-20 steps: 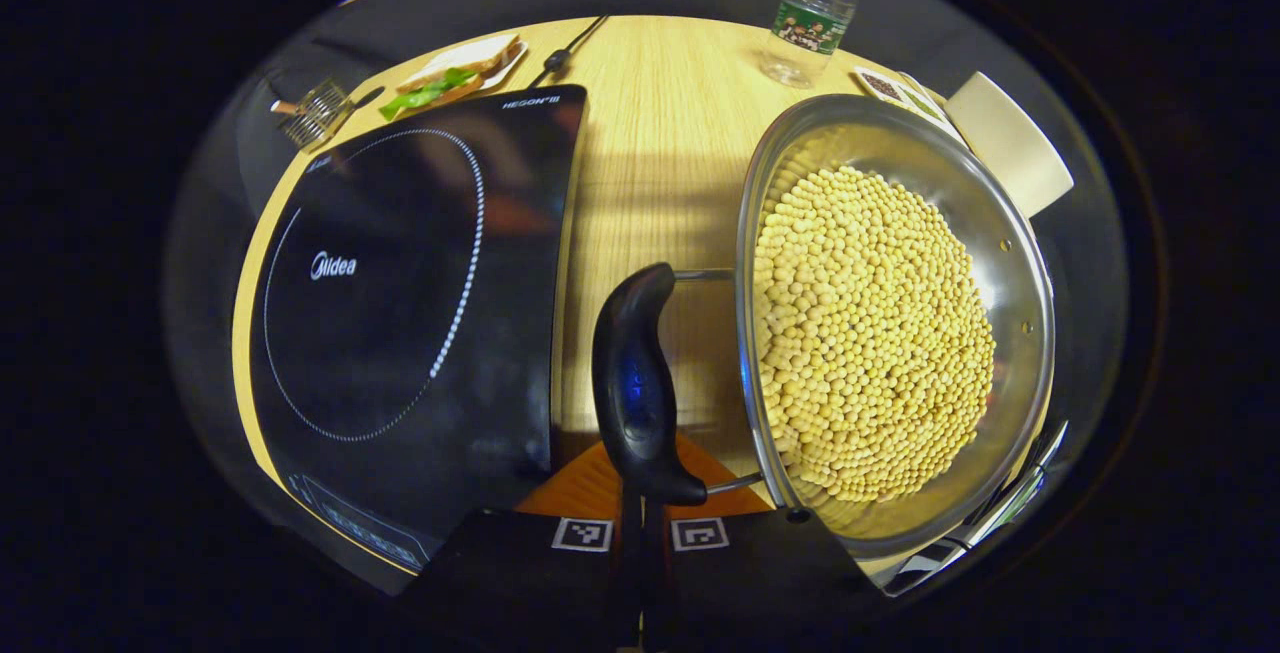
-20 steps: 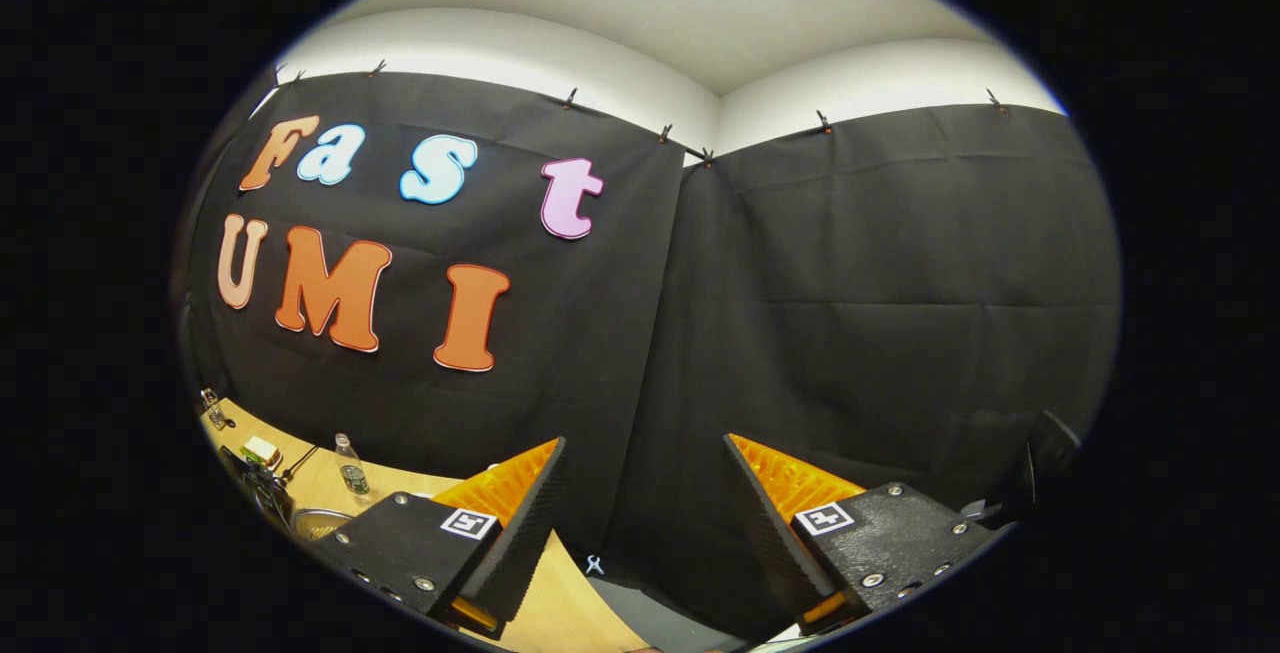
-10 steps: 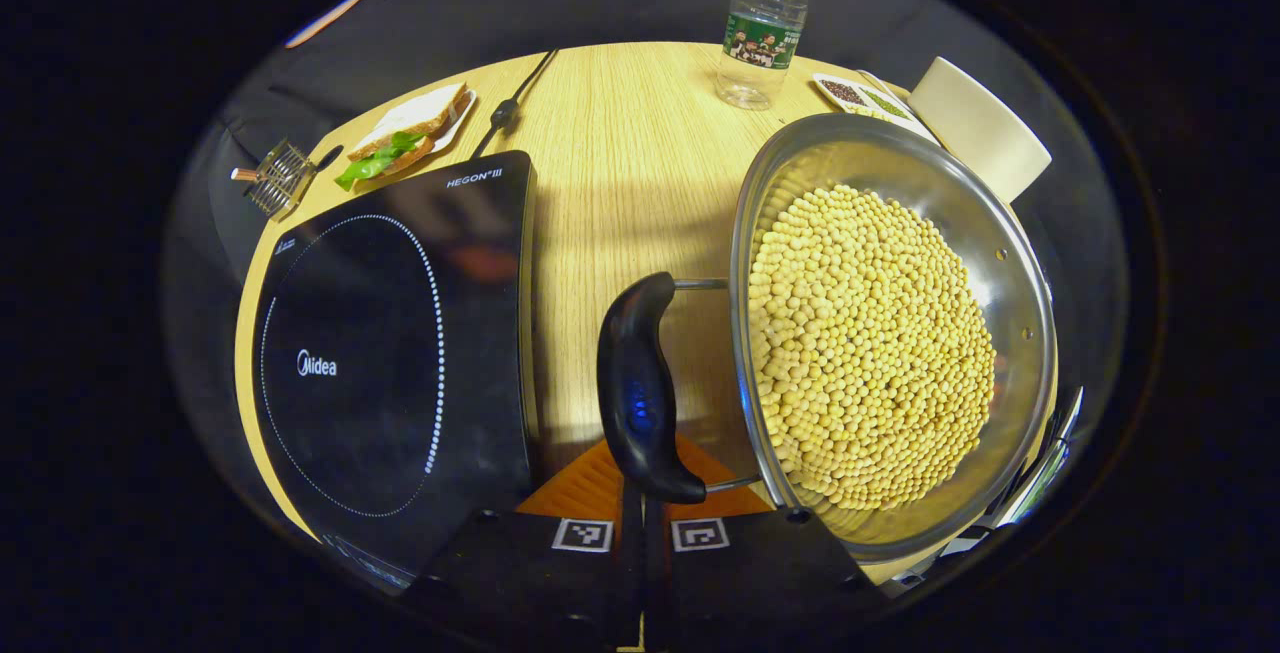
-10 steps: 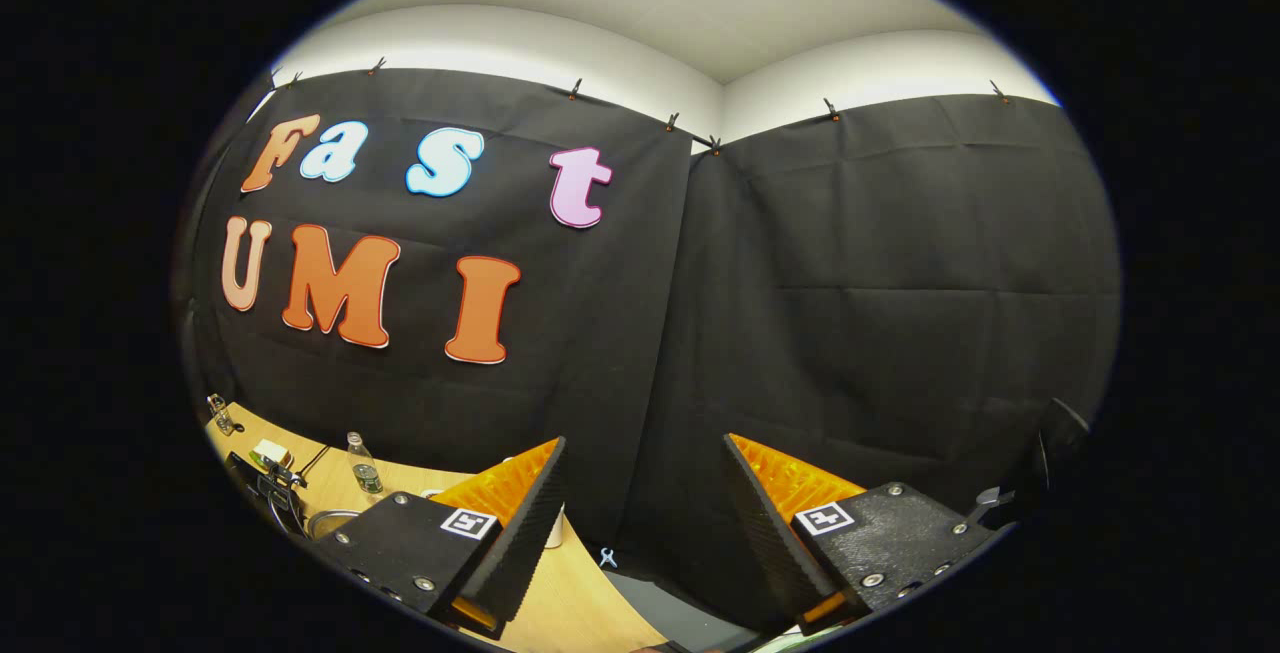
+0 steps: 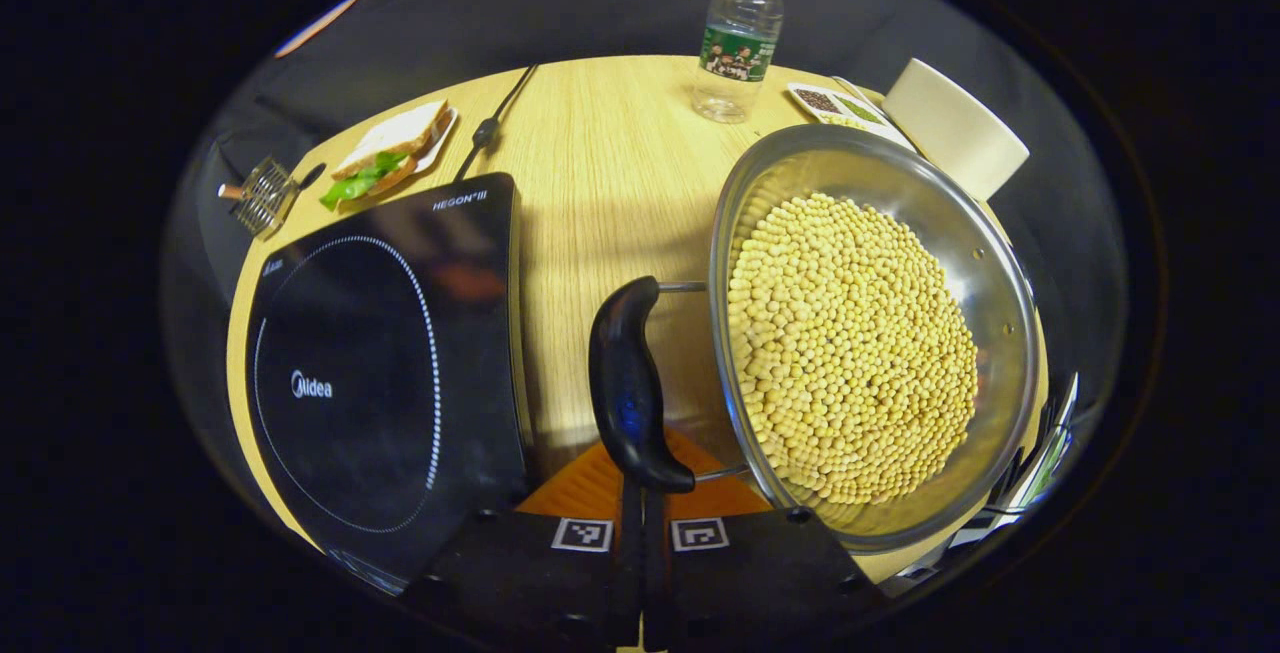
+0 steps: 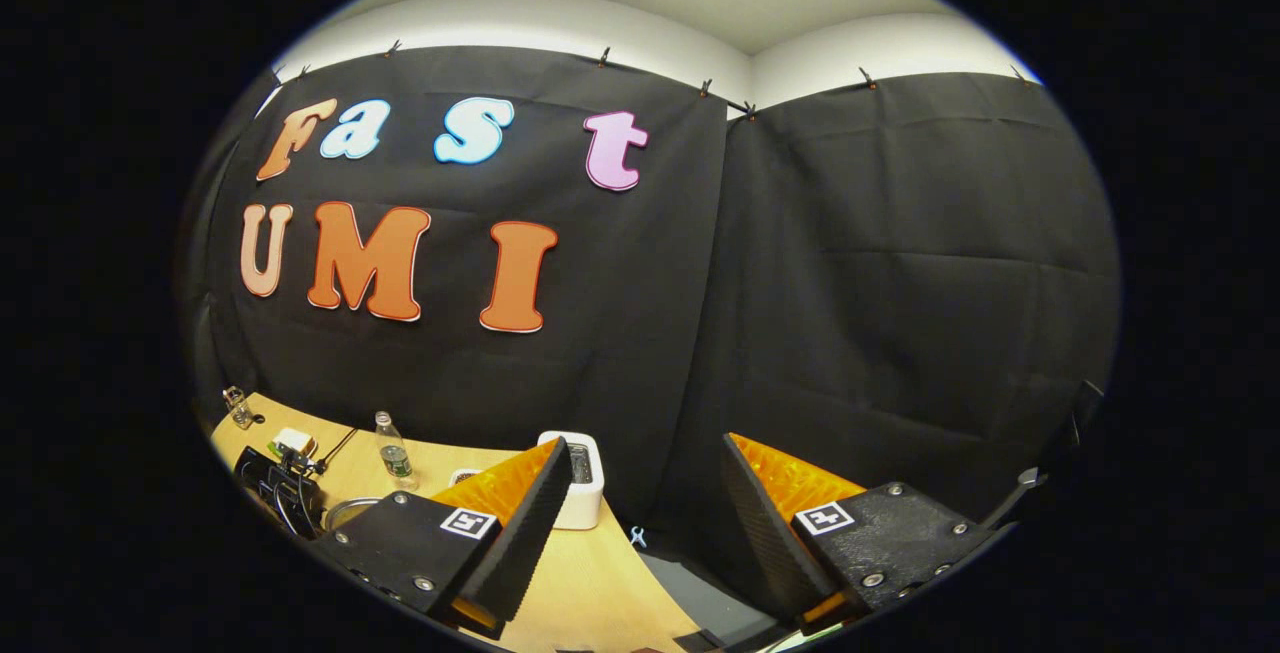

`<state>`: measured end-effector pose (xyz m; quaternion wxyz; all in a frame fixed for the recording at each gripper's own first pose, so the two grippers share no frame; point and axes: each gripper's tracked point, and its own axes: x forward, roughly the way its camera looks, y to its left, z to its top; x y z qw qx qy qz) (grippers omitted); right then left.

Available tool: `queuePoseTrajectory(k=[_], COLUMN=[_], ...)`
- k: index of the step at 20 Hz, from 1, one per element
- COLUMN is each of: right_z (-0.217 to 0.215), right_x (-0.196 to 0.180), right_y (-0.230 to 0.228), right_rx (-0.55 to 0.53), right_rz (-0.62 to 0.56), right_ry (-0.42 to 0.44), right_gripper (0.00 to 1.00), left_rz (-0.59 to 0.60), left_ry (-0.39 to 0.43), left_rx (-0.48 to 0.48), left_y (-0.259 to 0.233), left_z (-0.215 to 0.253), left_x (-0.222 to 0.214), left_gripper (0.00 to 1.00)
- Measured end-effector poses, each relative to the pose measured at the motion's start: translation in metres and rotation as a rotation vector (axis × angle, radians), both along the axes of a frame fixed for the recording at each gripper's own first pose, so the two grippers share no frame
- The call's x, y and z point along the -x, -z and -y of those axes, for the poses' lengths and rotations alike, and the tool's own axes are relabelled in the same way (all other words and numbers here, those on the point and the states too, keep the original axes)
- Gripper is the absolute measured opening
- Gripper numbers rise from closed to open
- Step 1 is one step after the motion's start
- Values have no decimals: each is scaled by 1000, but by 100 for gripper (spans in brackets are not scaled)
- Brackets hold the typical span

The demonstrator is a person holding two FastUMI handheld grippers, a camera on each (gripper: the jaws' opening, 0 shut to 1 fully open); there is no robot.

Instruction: First push the handle of the pot to place it horizontally, then grasp the pot with both hands and set it on the induction cooktop.

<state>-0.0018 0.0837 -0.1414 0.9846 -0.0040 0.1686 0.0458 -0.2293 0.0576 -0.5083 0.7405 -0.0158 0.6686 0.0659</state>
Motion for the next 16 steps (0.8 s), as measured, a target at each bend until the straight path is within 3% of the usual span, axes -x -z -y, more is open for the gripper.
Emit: queuePoseTrajectory(k=[3, 16], right_z=[1, -22], right_x=[2, 16], right_y=[11, 39], right_rx=[-3, -13], right_rz=[-31, -112], right_ry=[10, -43], right_gripper=[97, 93], left_rz=[1, 45], left_ry=[13, 7], left_rx=[5, 54], left_y=[0, 0], left_z=[3, 7], left_x=[0, -2], left_gripper=[8, 8])
